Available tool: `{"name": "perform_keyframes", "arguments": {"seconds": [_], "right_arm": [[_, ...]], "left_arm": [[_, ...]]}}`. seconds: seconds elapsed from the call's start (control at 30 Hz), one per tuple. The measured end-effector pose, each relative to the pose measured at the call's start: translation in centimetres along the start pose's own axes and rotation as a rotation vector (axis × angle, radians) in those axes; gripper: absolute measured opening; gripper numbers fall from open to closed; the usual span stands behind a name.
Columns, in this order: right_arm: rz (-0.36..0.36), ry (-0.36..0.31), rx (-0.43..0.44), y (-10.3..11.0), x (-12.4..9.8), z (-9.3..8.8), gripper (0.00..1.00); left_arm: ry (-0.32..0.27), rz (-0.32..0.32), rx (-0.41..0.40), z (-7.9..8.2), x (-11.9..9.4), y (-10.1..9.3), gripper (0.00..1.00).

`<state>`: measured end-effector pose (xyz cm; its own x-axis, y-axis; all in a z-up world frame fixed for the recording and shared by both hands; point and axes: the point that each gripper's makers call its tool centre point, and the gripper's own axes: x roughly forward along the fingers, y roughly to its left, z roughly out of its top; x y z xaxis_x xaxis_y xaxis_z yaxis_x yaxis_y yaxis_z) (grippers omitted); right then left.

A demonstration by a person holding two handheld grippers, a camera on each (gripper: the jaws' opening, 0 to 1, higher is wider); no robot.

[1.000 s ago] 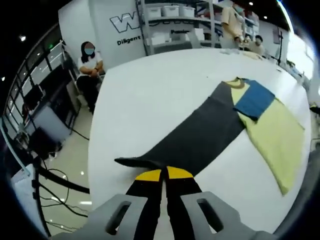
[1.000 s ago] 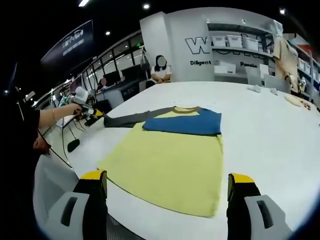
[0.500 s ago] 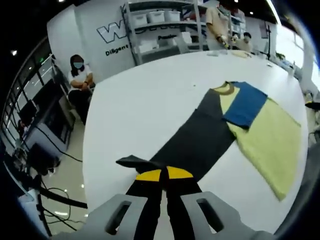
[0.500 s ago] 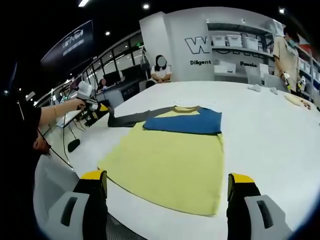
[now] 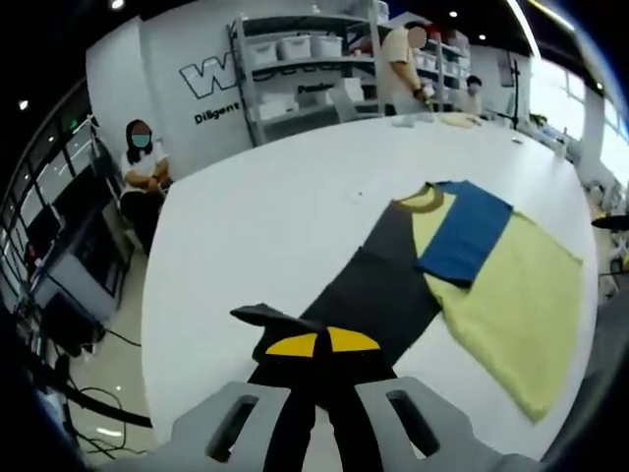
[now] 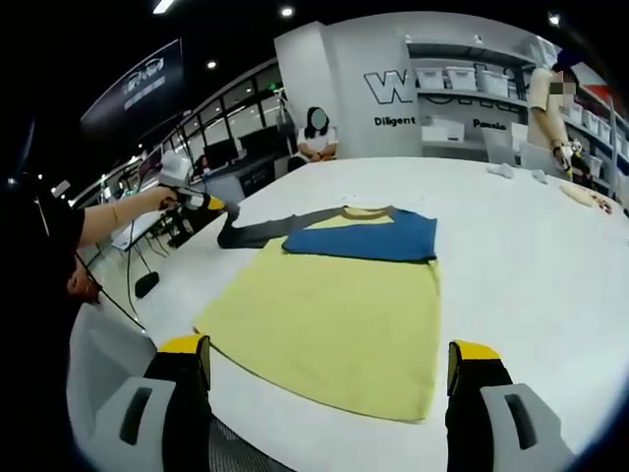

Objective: Fold the garment on the visible template until the final outline fits inside the template.

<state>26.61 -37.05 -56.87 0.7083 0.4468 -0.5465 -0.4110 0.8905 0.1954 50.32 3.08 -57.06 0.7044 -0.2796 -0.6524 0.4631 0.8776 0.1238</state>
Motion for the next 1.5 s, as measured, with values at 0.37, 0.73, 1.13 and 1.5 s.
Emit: {"name": "perform_keyframes", "arguments": {"seconds": [0.37,0.73,1.13,1.5], "right_arm": [[0.010,0.008,-0.009,0.2,0.2,-0.1,0.99],[0.016,0.018,-0.012,0.2,0.1,-0.5,0.99],[0.026,0.027,-0.020,0.2,0.3,-0.6,0.99],[0.032,0.032,-0.026,0.2,0.3,-0.7,0.99]], "left_arm": [[-0.045,-0.031,-0.030,2.5,1.1,-2.0,0.00],[-0.083,-0.088,-0.017,4.8,2.0,-4.5,0.00],[-0.099,-0.113,-0.007,6.5,2.8,-6.5,0.00],[-0.139,-0.169,-0.001,9.0,3.6,-9.4,0.00]]}}
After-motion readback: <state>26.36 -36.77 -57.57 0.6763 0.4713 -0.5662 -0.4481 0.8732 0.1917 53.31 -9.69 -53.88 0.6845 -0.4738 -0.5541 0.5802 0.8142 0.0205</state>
